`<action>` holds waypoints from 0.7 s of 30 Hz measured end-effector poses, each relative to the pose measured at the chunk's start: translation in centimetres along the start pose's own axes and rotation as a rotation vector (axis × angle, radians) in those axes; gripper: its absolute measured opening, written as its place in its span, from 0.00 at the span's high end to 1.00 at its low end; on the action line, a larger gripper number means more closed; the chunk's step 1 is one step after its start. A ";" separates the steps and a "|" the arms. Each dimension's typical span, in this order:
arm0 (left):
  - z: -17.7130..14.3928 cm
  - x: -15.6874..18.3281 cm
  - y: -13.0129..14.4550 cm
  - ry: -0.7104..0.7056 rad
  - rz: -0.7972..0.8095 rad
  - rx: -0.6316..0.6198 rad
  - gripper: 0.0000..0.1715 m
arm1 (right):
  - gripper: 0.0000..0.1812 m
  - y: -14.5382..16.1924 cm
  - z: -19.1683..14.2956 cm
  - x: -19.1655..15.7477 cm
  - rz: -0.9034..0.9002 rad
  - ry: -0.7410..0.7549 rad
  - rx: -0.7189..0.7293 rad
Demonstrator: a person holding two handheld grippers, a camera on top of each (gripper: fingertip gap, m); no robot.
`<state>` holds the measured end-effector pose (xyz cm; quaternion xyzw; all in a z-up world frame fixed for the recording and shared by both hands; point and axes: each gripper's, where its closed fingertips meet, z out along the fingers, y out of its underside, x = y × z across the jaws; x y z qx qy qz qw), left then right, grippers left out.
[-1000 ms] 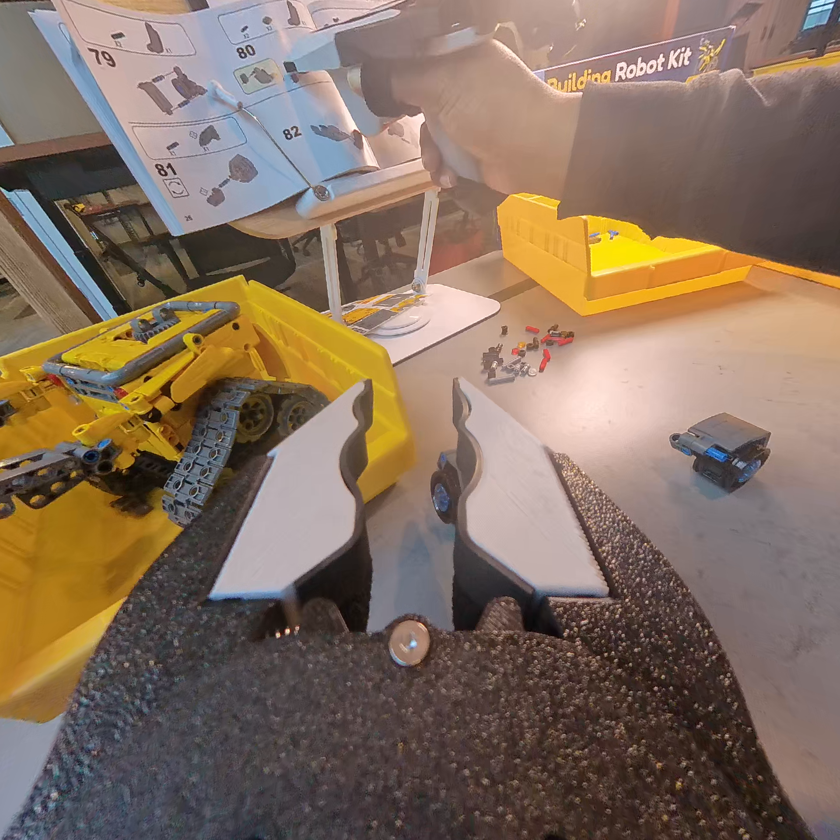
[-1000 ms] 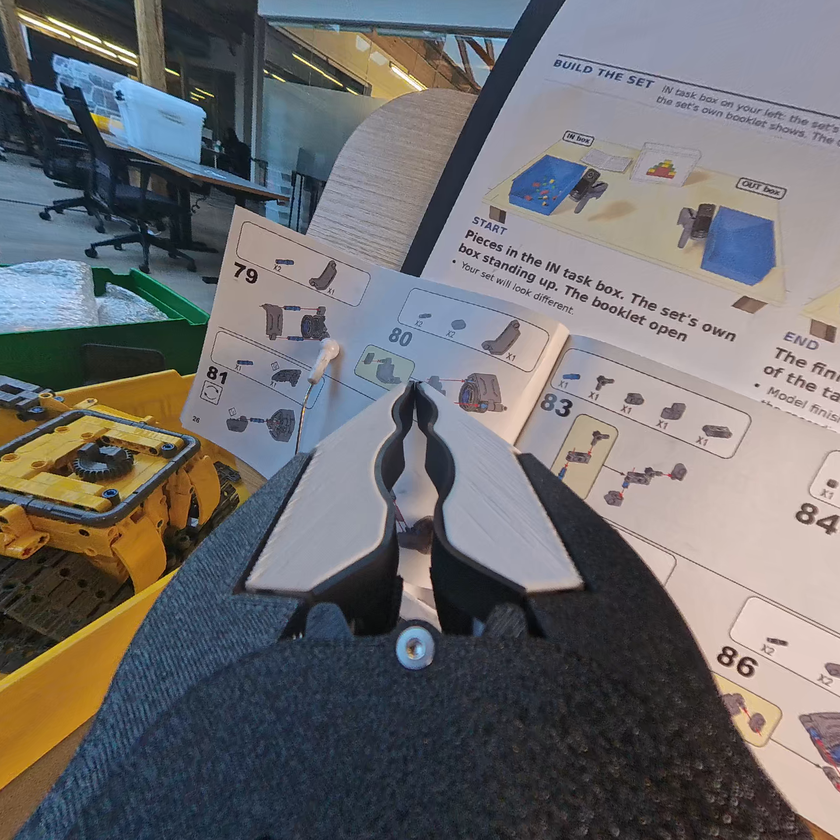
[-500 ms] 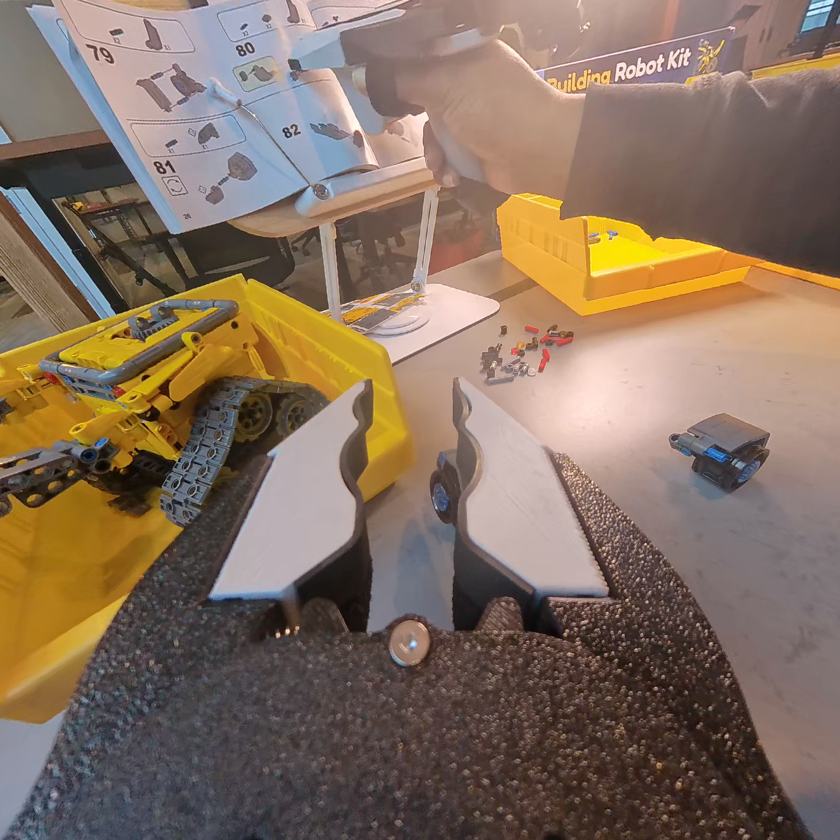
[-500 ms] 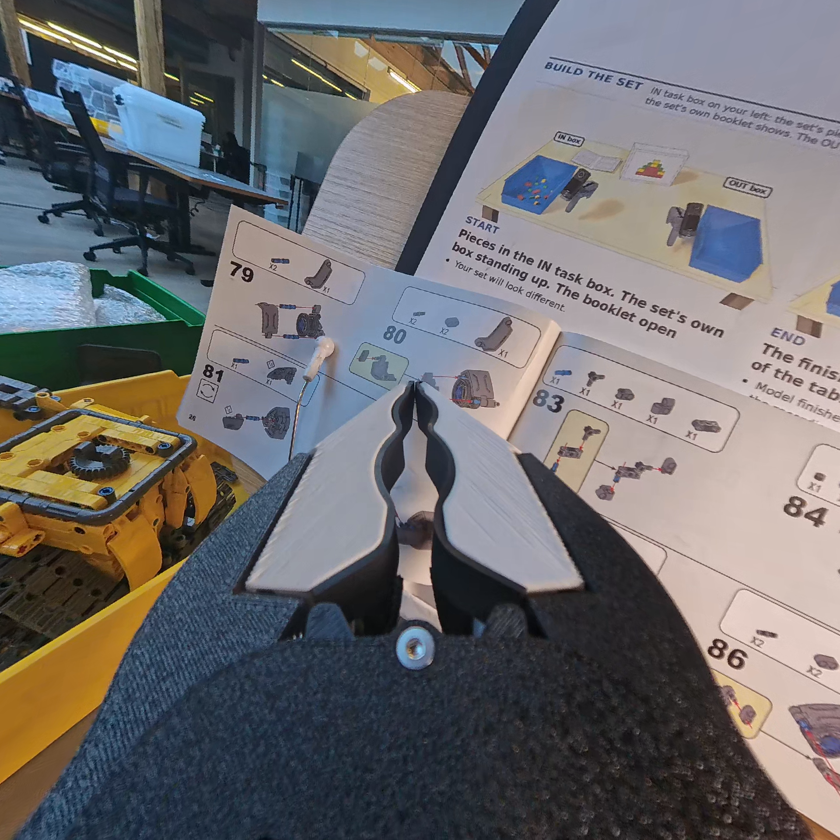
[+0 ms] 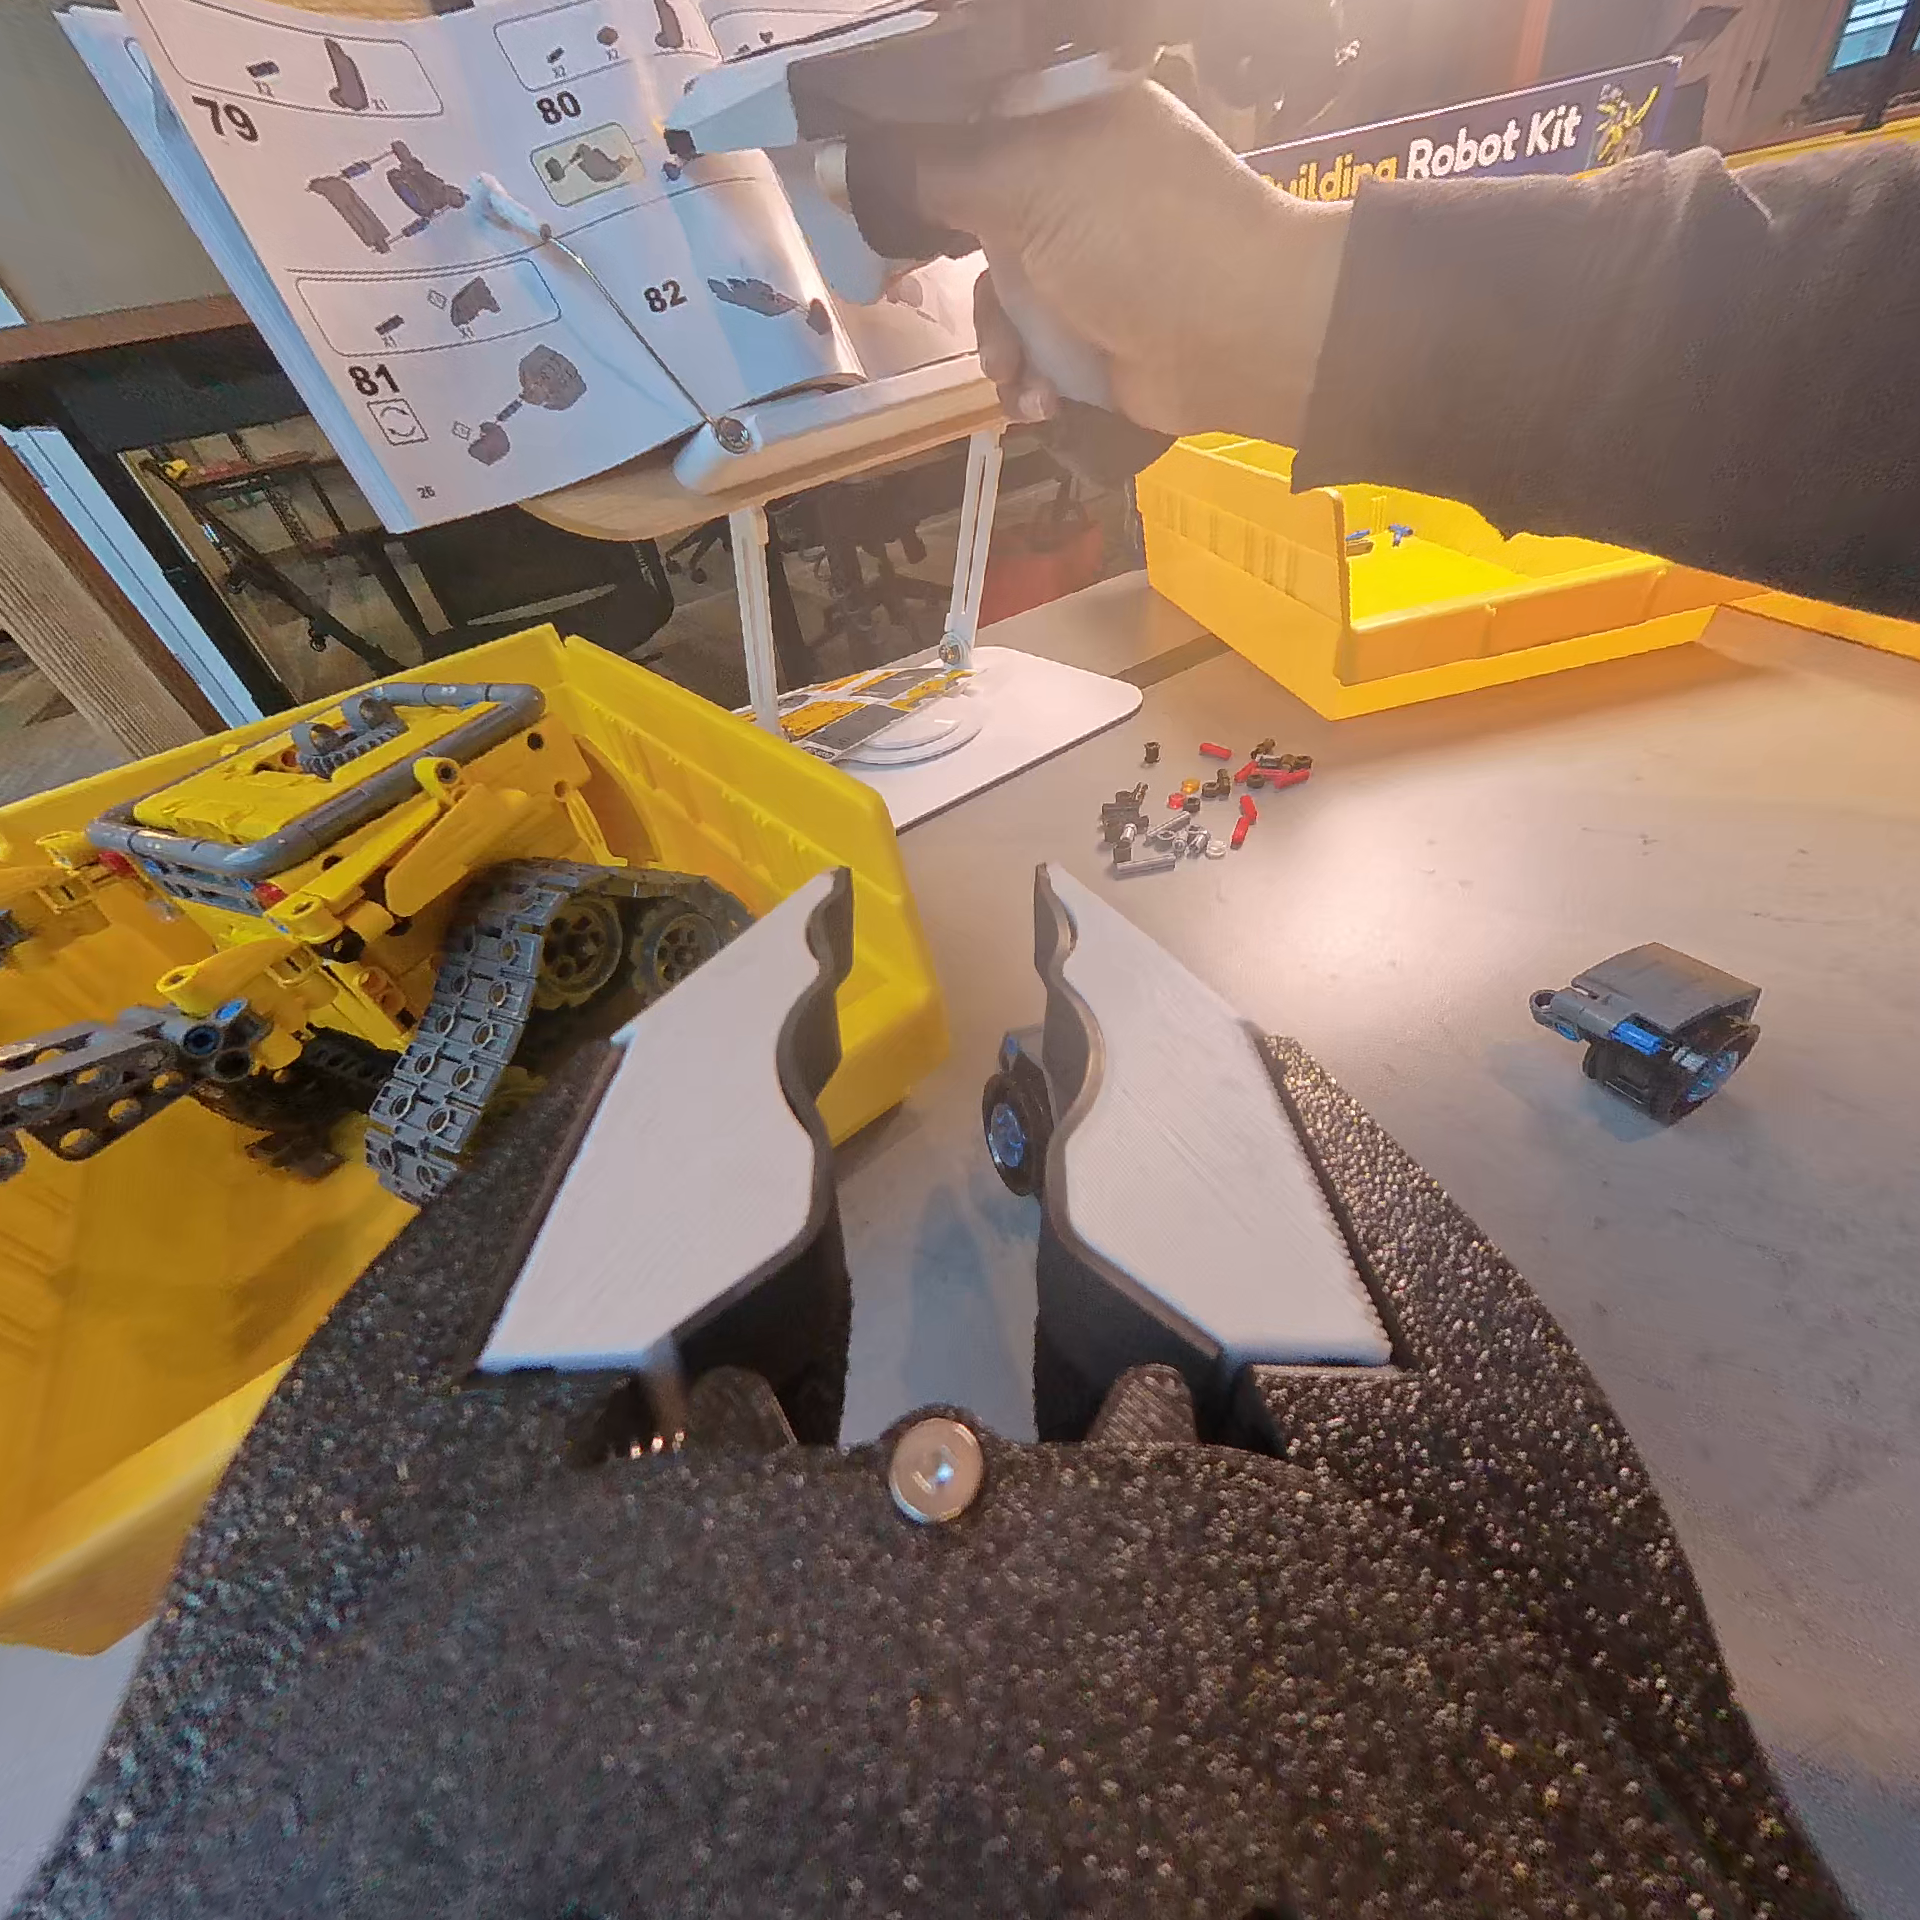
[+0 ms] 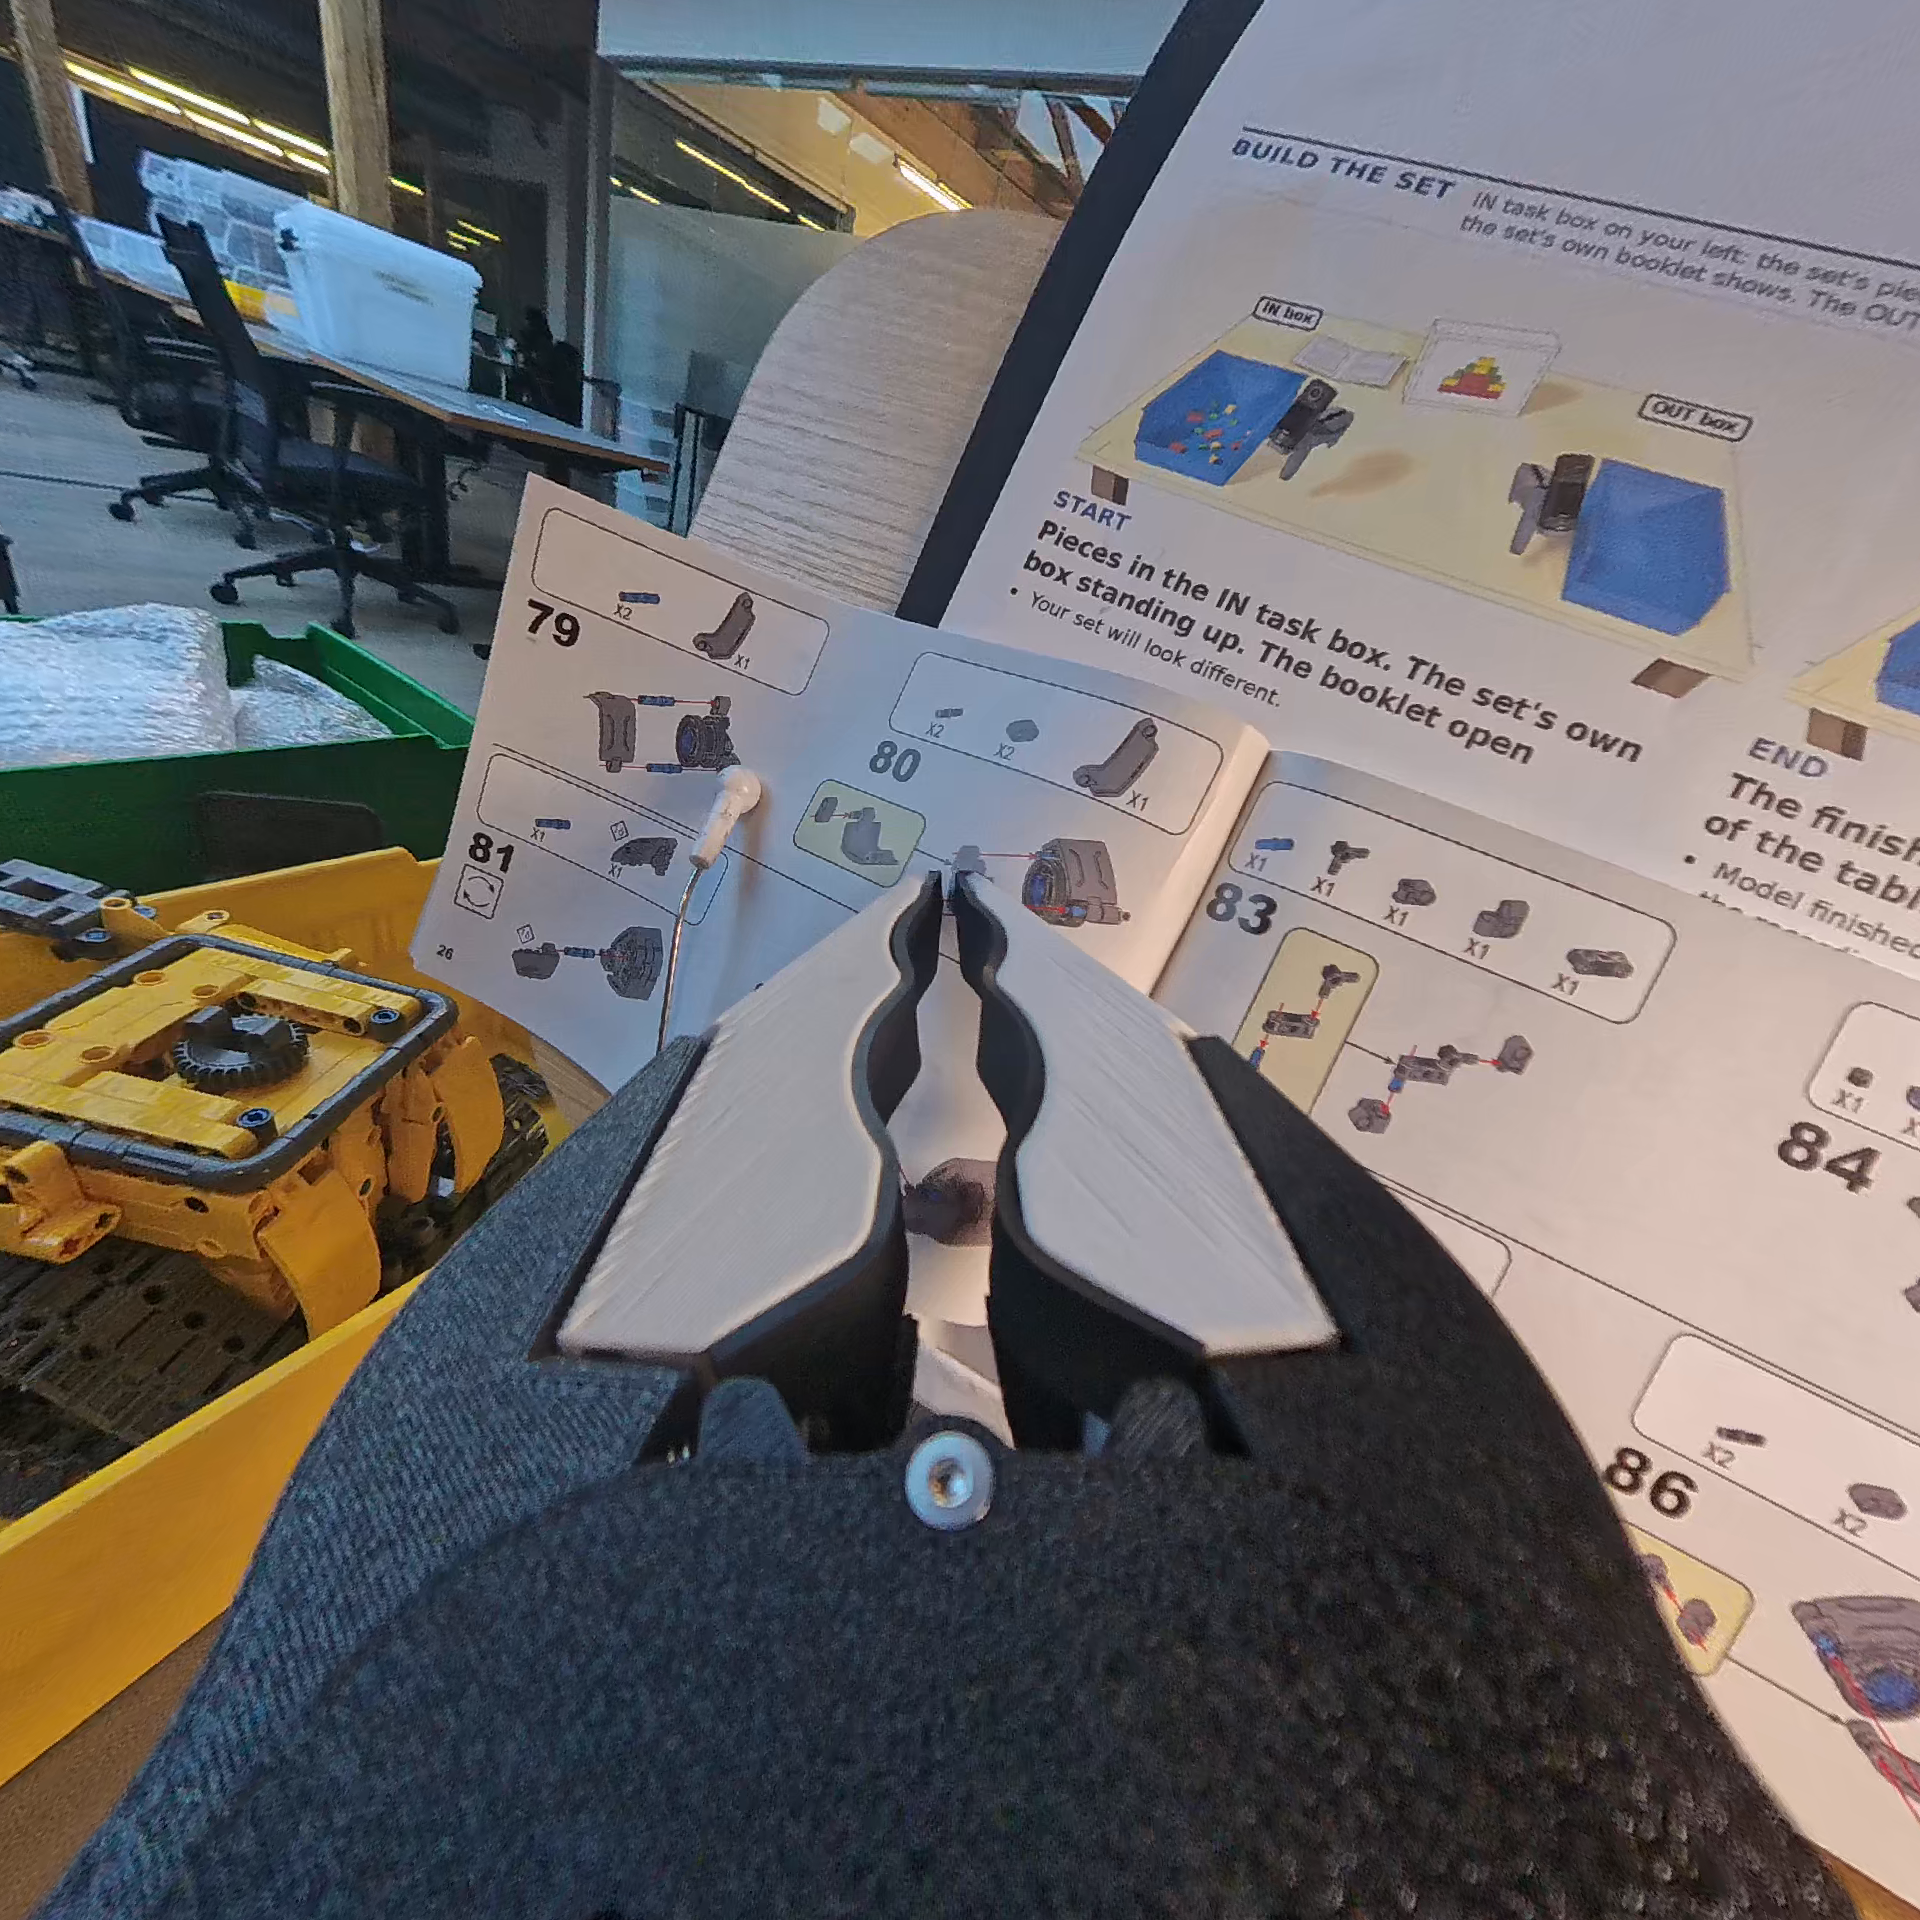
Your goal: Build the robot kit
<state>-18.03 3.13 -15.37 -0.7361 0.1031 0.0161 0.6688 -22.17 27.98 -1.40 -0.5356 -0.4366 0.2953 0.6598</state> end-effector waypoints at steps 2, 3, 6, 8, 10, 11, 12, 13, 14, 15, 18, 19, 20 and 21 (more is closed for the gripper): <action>0.0 0.1 0.0 0.002 0.001 -0.001 0.80 | 1.00 0.0 -0.1 0.2 0.006 -0.002 -0.001; 0.0 0.1 0.0 0.003 0.002 -0.002 0.80 | 1.00 0.0 -0.1 0.2 0.009 -0.005 -0.003; 0.1 0.2 0.1 0.005 0.005 -0.005 0.80 | 0.99 -0.1 -0.1 0.4 0.009 -0.002 -0.005; 0.1 0.2 0.1 0.005 0.004 -0.006 0.80 | 0.99 -0.2 -0.2 0.6 0.012 0.001 -0.004; 0.1 0.2 0.2 0.006 0.002 -0.007 0.80 | 0.99 -0.2 -0.2 0.7 0.018 0.000 -0.004; 0.1 0.2 0.2 0.006 0.002 -0.007 0.80 | 0.99 -0.1 -0.2 0.8 0.020 0.000 -0.003; 0.1 0.2 0.2 0.007 0.001 -0.008 0.80 | 0.99 -0.1 -0.2 0.8 0.021 -0.001 -0.002; 0.2 0.2 0.2 0.008 0.001 -0.009 0.80 | 0.99 -0.1 -0.3 0.8 0.019 0.000 -0.001; 0.2 0.2 0.2 0.009 0.001 -0.009 0.80 | 0.99 -0.1 -0.2 0.8 0.017 0.001 0.000; 0.2 0.3 0.3 0.009 0.001 -0.010 0.80 | 0.99 -0.2 -0.2 0.8 0.016 0.000 0.001; 0.2 0.3 0.3 0.010 0.002 -0.012 0.80 | 0.97 -0.3 -0.2 0.8 0.019 0.004 0.008; 0.2 0.3 0.3 0.009 0.002 -0.011 0.80 | 0.96 -0.4 -0.2 0.9 0.019 0.007 0.011; 0.2 0.3 0.3 0.009 0.002 -0.011 0.80 | 0.96 -0.6 -0.2 0.9 0.019 0.007 0.015; 0.2 0.3 0.3 0.009 0.001 -0.011 0.80 | 0.96 -0.8 -0.2 0.9 0.018 0.007 0.019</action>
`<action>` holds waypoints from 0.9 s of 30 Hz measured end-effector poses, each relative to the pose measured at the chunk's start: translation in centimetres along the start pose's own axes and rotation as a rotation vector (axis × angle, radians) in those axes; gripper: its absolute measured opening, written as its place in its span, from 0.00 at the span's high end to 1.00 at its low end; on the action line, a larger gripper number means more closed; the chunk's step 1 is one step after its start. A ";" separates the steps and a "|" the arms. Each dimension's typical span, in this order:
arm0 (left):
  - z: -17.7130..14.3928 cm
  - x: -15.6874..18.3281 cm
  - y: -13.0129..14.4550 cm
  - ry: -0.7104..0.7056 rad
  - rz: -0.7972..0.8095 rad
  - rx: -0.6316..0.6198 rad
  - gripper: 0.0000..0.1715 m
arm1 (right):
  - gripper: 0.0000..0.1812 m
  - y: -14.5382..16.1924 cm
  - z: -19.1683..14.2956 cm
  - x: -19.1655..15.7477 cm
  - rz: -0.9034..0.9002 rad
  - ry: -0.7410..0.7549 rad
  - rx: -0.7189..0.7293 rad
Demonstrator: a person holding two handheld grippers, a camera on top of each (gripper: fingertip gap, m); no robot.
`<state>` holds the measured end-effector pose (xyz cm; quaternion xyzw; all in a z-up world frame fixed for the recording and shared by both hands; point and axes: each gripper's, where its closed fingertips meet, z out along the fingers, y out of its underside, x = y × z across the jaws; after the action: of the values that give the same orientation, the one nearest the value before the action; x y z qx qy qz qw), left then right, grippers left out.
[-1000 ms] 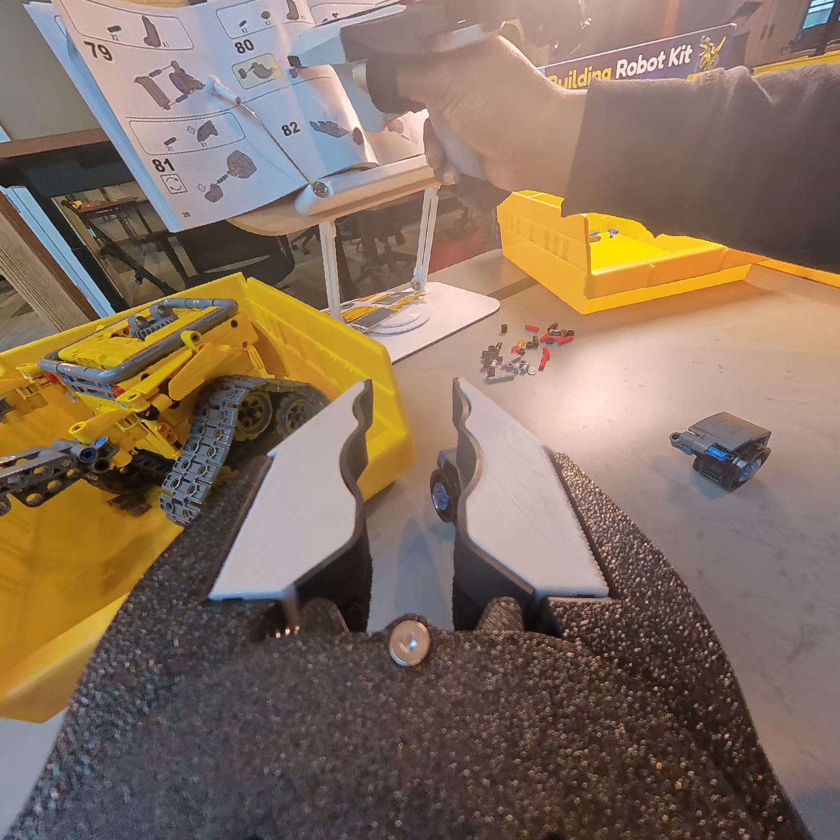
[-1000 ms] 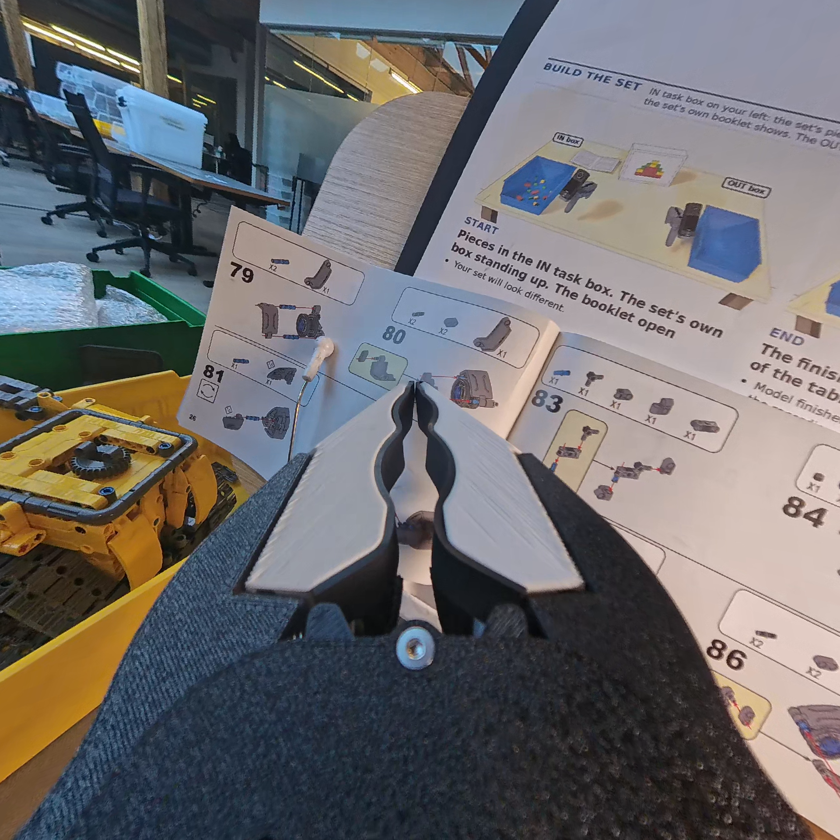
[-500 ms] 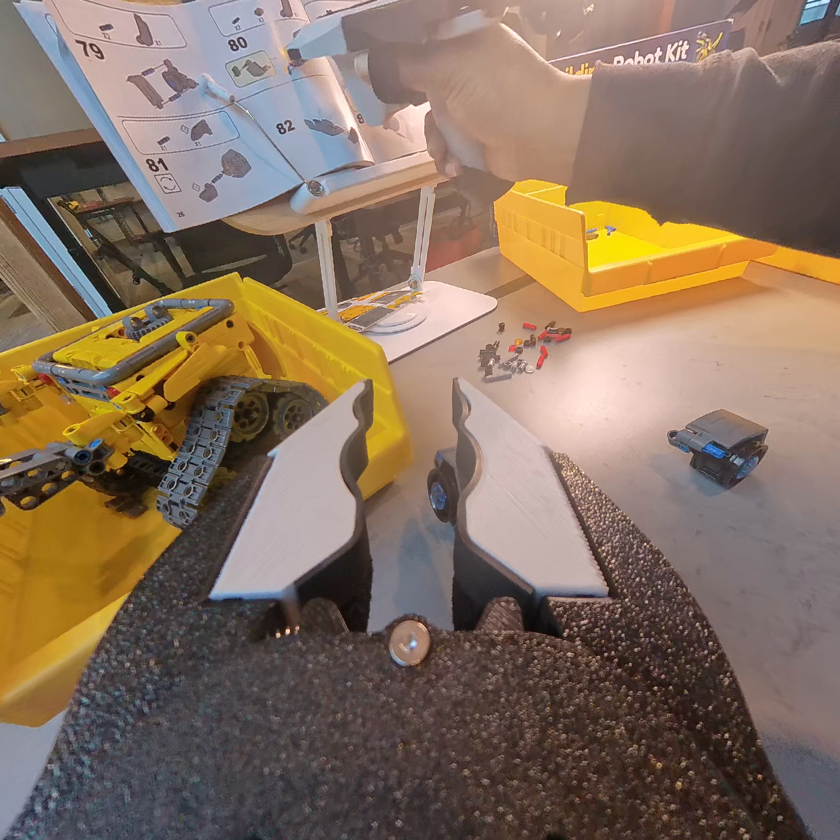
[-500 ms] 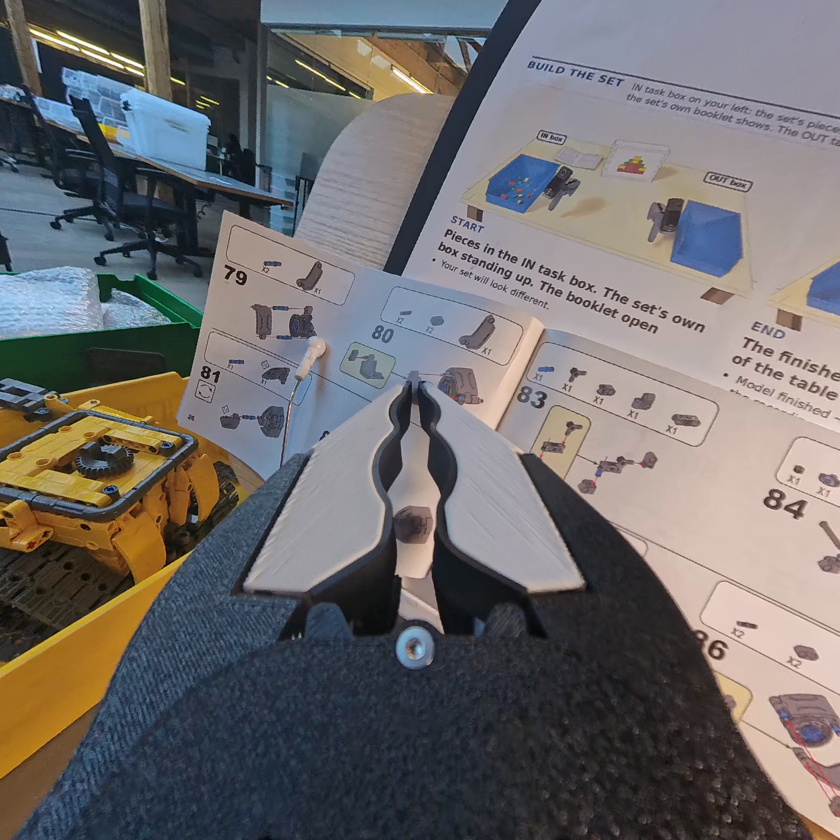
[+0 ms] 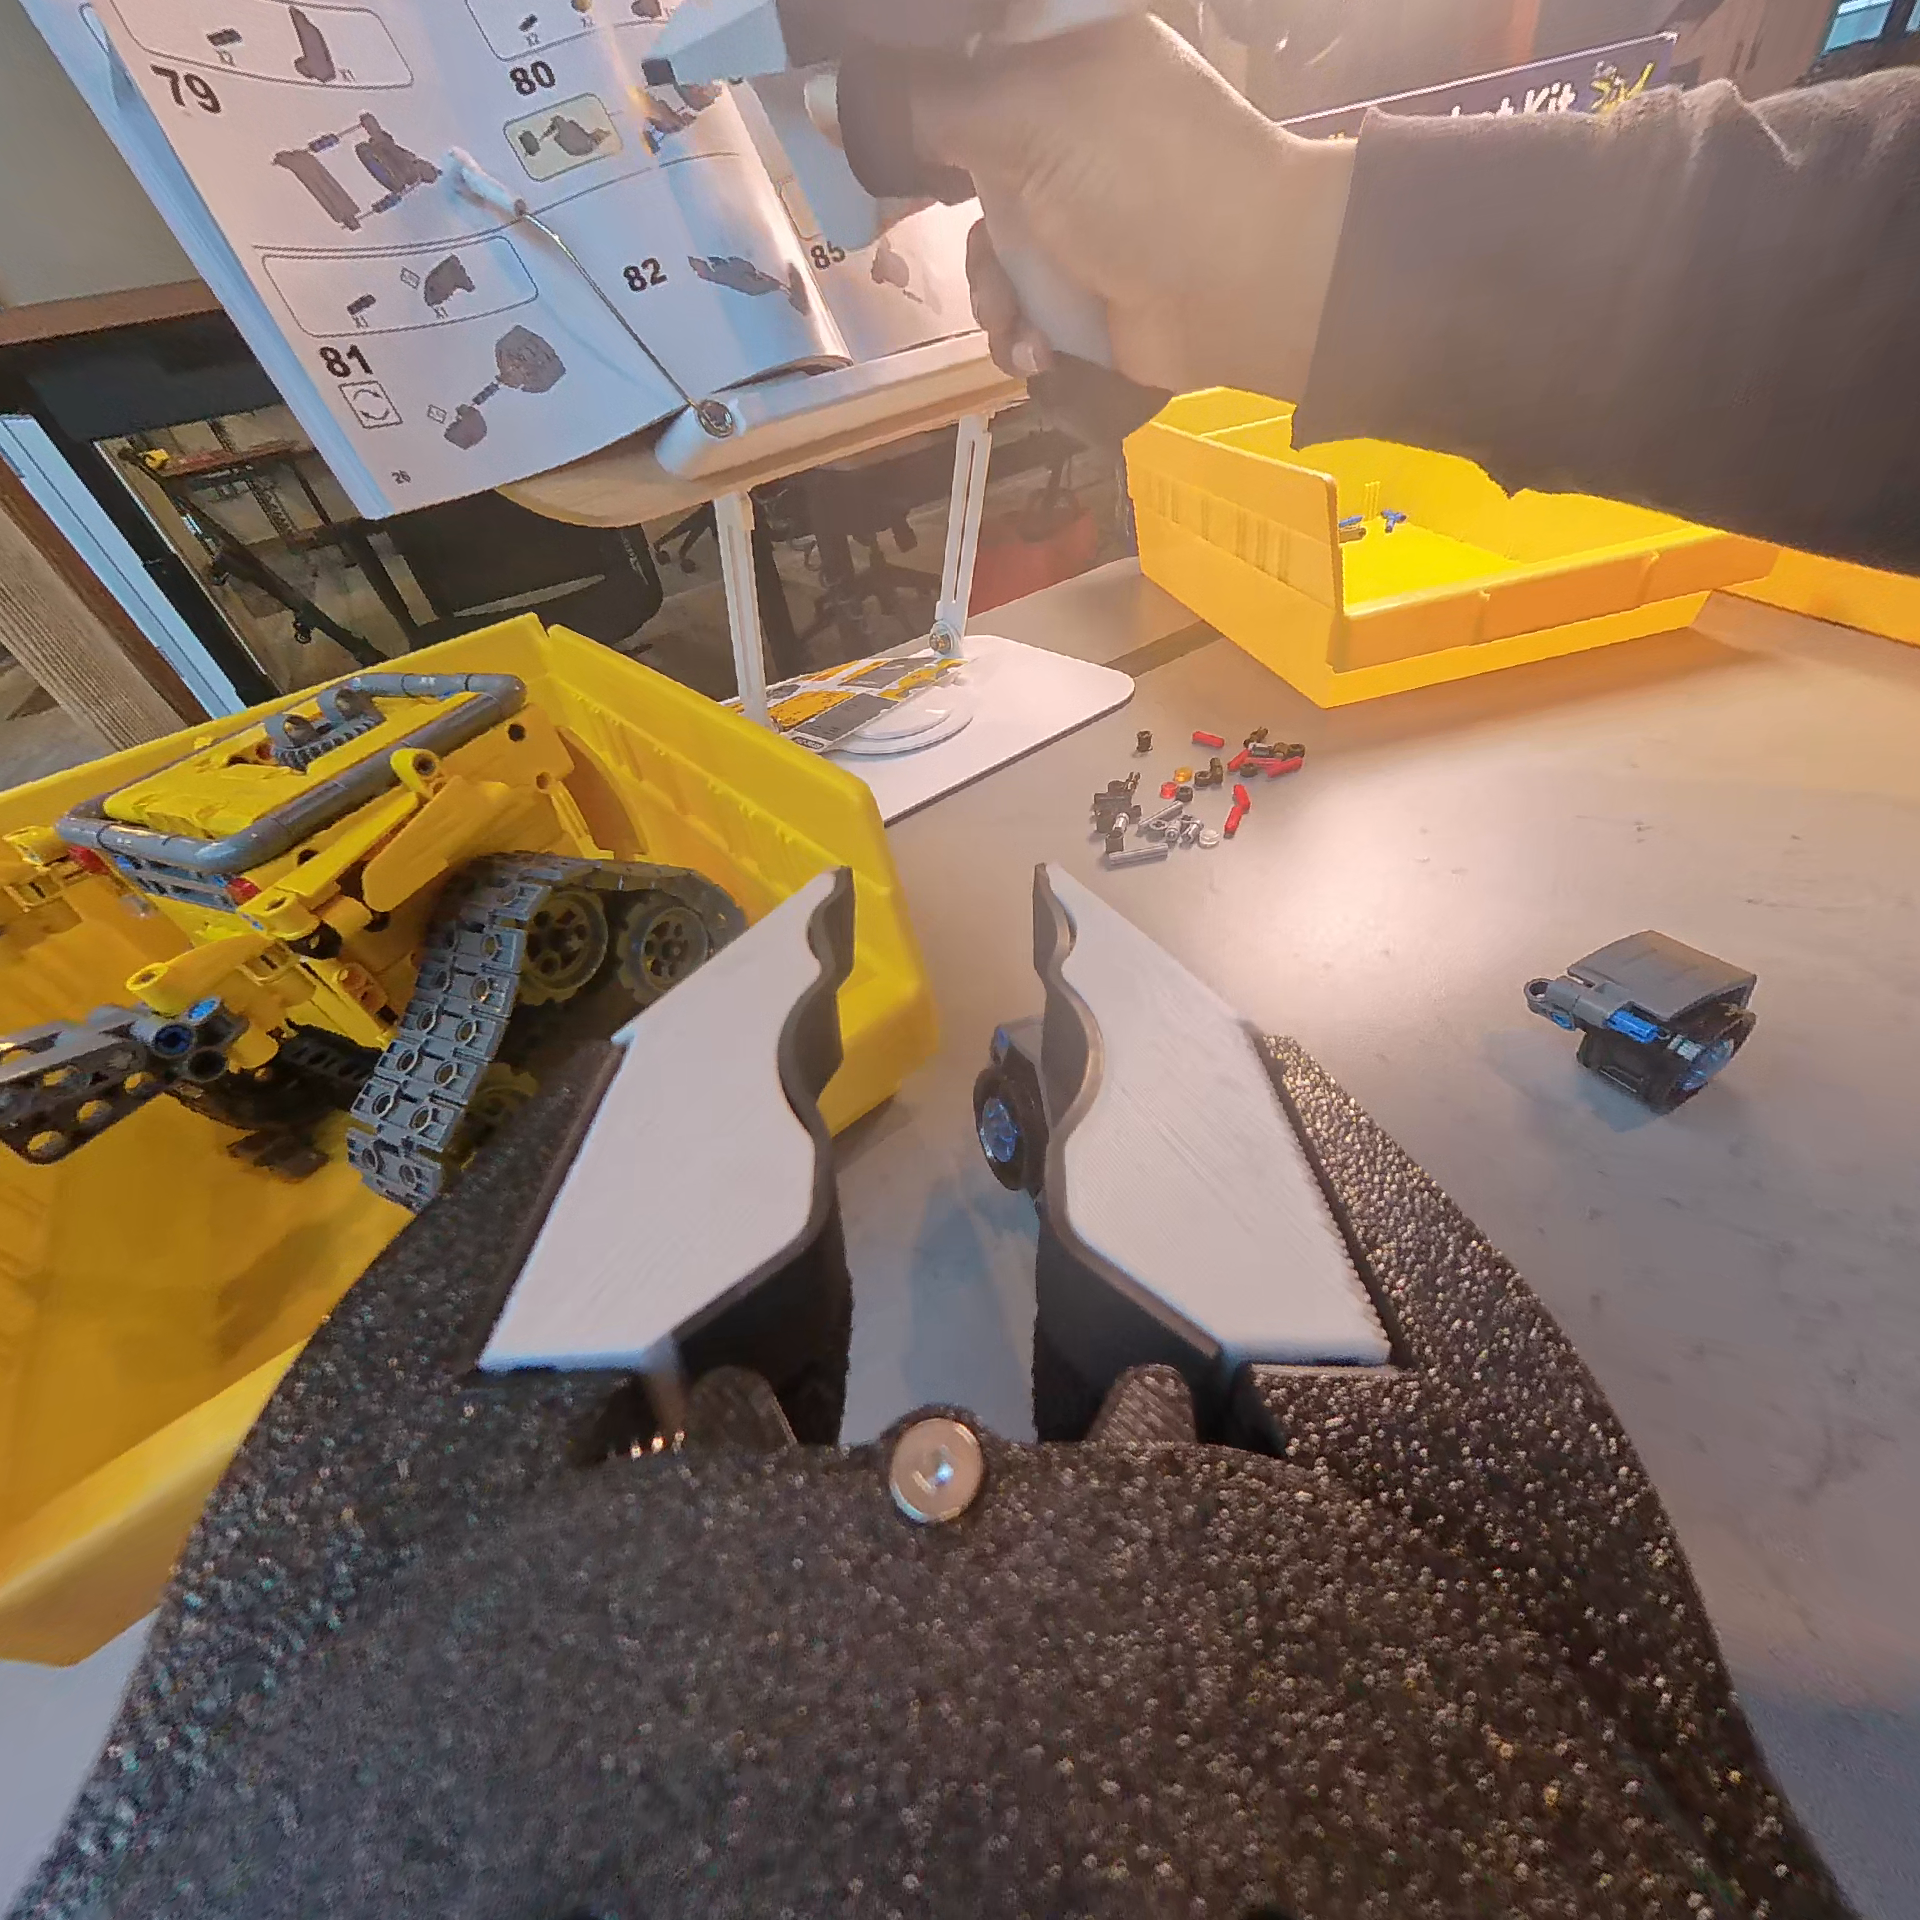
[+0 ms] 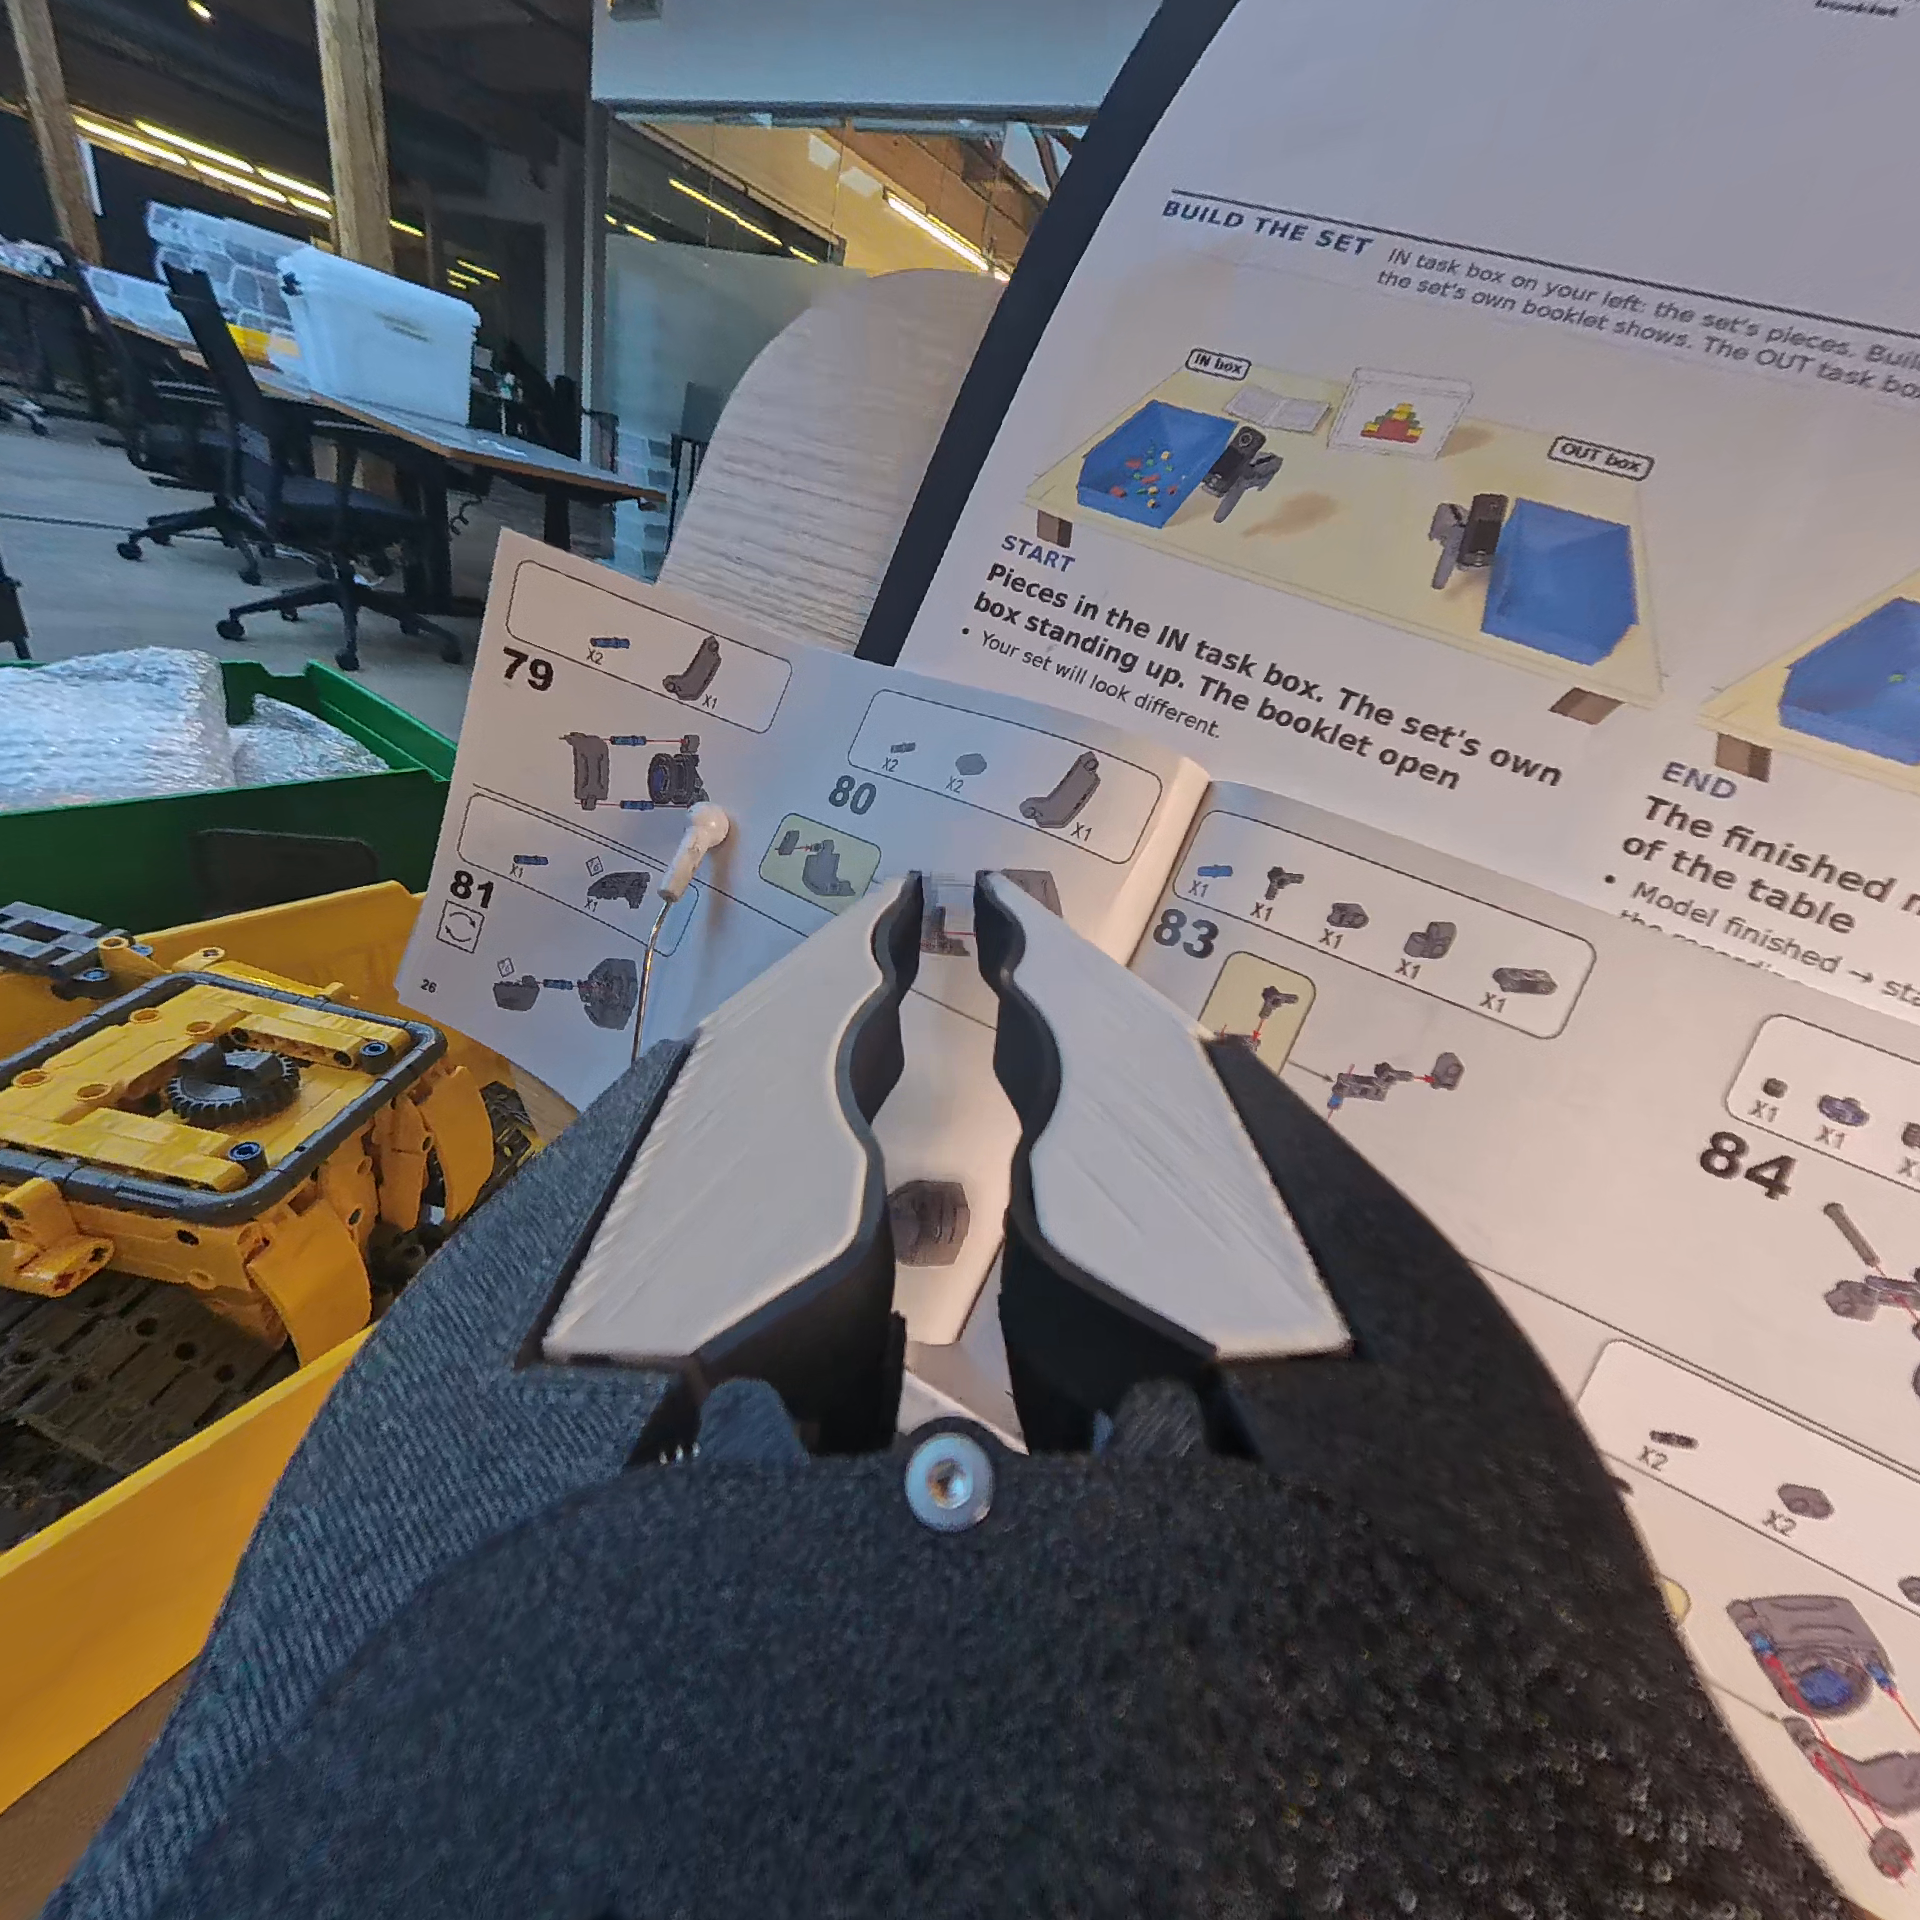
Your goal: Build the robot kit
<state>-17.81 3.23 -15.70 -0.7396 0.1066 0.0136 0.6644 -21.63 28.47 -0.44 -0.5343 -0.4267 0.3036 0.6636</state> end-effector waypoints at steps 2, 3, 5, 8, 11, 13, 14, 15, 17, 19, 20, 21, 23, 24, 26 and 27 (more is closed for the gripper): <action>0.0 0.0 0.0 0.001 0.000 -0.001 0.80 | 0.95 -0.3 0.2 -0.1 -0.011 -0.002 0.002; 0.0 0.0 0.0 0.002 0.001 -0.001 0.80 | 0.95 -0.6 0.4 -0.2 -0.021 -0.003 0.002; 0.0 0.1 0.1 0.002 0.002 -0.003 0.80 | 0.95 -1.1 0.8 -0.6 -0.043 -0.011 0.000; 0.0 0.0 0.1 0.001 0.001 -0.004 0.80 | 0.98 -1.6 1.5 -1.3 -0.098 -0.009 -0.015; 0.0 -0.1 0.0 -0.001 -0.001 -0.002 0.81 | 1.00 -1.7 2.2 -1.9 -0.126 -0.015 -0.037; -0.1 -0.2 0.0 -0.002 -0.003 0.000 0.81 | 1.00 -1.6 2.5 -2.1 -0.130 -0.013 -0.048; -0.1 -0.2 0.0 -0.002 -0.004 0.001 0.81 | 1.00 -1.6 2.5 -2.1 -0.127 -0.013 -0.049; -0.1 -0.2 -0.1 -0.002 -0.004 0.002 0.81 | 1.00 -1.6 2.5 -2.1 -0.124 -0.012 -0.050; -0.1 -0.1 -0.1 0.000 -0.006 0.002 0.81 | 1.00 -1.6 2.5 -2.0 -0.119 -0.014 -0.049; -0.1 -0.1 -0.1 0.001 -0.005 0.004 0.80 | 1.00 -1.4 2.2 -1.9 -0.118 -0.014 -0.052; -0.1 -0.1 -0.1 0.001 -0.006 0.003 0.81 | 1.00 -1.4 2.0 -1.8 -0.118 -0.013 -0.052; -0.1 -0.1 -0.1 0.001 -0.007 0.004 0.80 | 1.00 -1.3 1.5 -1.7 -0.115 -0.014 -0.047; -0.2 -0.1 -0.2 0.000 -0.008 0.008 0.80 | 1.00 -1.1 -0.1 -1.3 -0.081 -0.017 -0.031; -0.2 -0.1 -0.3 0.000 -0.009 0.010 0.80 | 1.00 -0.7 -1.1 -1.4 -0.050 -0.032 -0.030; -0.1 0.0 -0.2 0.004 -0.012 0.006 0.81 | 0.98 0.8 -3.4 -2.4 0.023 -0.107 -0.075; -0.1 0.1 -0.1 0.007 -0.011 0.003 0.81 | 0.96 2.3 -4.7 -3.3 0.067 -0.161 -0.135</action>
<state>-17.74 3.16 -15.58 -0.7393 0.1050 0.0074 0.6651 -18.86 24.06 -3.76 -0.5656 -0.4800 0.3379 0.5793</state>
